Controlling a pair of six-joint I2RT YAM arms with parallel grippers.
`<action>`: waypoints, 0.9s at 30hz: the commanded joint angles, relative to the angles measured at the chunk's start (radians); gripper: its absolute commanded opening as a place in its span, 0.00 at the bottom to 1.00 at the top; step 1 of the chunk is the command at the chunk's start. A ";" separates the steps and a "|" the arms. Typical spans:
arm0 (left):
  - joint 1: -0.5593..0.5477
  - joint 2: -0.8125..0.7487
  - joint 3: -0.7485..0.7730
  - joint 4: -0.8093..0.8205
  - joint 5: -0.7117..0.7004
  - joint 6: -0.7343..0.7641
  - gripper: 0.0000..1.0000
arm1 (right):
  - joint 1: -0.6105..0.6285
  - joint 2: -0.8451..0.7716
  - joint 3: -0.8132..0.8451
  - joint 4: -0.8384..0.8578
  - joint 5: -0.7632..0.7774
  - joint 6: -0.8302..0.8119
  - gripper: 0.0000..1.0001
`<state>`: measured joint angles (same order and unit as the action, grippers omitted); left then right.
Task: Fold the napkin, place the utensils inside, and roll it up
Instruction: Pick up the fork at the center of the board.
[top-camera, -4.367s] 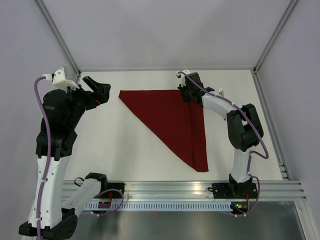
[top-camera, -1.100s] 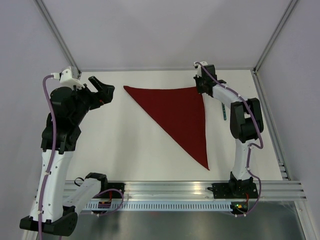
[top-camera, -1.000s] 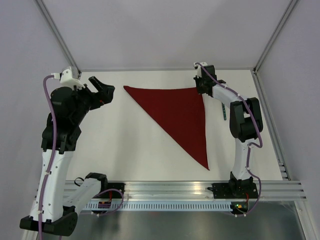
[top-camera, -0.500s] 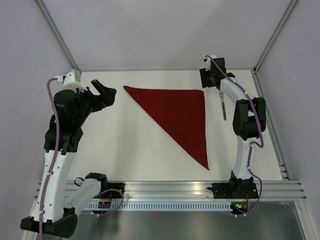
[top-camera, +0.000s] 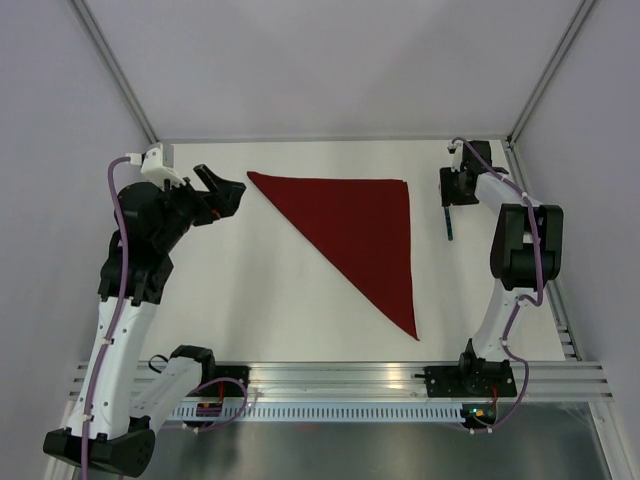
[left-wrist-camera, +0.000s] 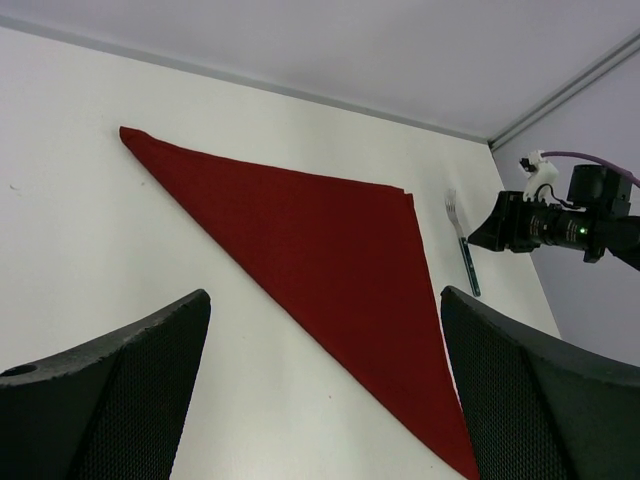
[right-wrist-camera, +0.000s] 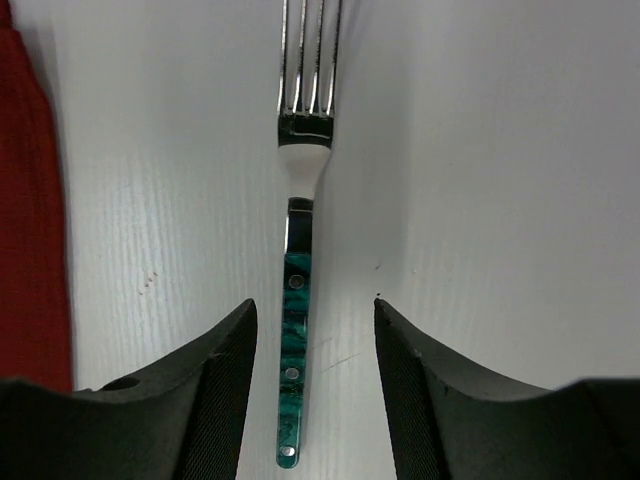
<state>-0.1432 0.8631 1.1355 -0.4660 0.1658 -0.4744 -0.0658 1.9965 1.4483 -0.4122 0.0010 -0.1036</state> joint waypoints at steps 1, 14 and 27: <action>0.001 -0.007 -0.008 0.047 0.046 -0.006 1.00 | 0.015 0.011 0.024 -0.026 -0.030 0.025 0.56; 0.001 -0.009 -0.045 0.058 0.040 0.000 1.00 | 0.015 0.116 0.032 -0.027 -0.007 0.015 0.20; 0.002 0.014 0.004 0.040 0.026 -0.018 1.00 | 0.095 -0.183 -0.009 -0.144 -0.097 -0.061 0.01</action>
<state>-0.1432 0.8707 1.0943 -0.4469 0.1856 -0.4744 -0.0334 1.9644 1.4158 -0.4854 -0.0578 -0.1364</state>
